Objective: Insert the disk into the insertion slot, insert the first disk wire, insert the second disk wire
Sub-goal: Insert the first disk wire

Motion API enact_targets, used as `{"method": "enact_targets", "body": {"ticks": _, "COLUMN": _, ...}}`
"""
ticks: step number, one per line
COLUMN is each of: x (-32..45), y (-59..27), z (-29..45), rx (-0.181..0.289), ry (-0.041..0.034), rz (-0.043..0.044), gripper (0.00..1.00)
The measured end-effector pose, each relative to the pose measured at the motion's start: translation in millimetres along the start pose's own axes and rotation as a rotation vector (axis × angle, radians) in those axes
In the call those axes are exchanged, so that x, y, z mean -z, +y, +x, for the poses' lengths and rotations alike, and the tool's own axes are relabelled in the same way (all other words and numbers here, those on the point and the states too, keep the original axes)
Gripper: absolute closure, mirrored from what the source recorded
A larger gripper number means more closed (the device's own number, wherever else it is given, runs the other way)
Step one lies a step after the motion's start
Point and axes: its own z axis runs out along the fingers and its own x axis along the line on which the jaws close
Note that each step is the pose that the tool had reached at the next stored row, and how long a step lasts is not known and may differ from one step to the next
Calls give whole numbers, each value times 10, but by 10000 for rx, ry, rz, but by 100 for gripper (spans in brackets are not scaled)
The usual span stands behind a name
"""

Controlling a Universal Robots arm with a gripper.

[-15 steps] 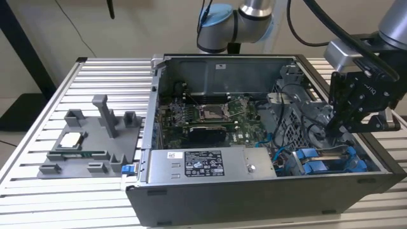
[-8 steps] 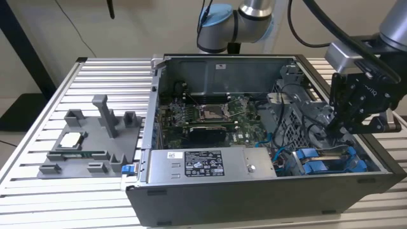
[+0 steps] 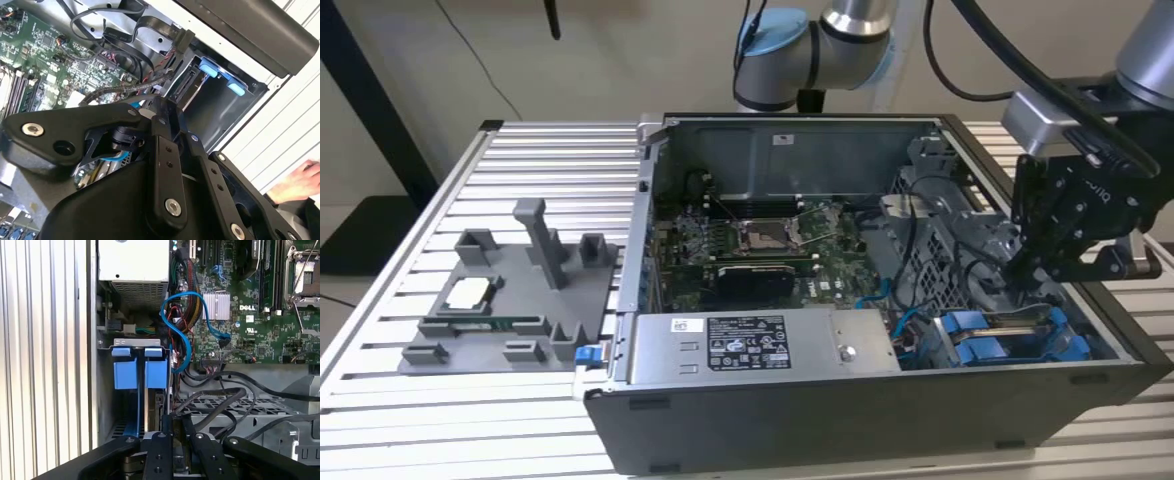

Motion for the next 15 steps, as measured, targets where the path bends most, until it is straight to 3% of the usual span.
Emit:
{"method": "enact_targets", "body": {"ticks": 8, "x": -24, "y": -24, "z": 6, "rx": 0, "ry": 14, "rz": -3, "gripper": 81}}
{"method": "enact_targets", "body": {"ticks": 15, "x": -56, "y": -96, "z": 38, "rx": -2, "ry": 30, "rz": -49, "gripper": 81}}
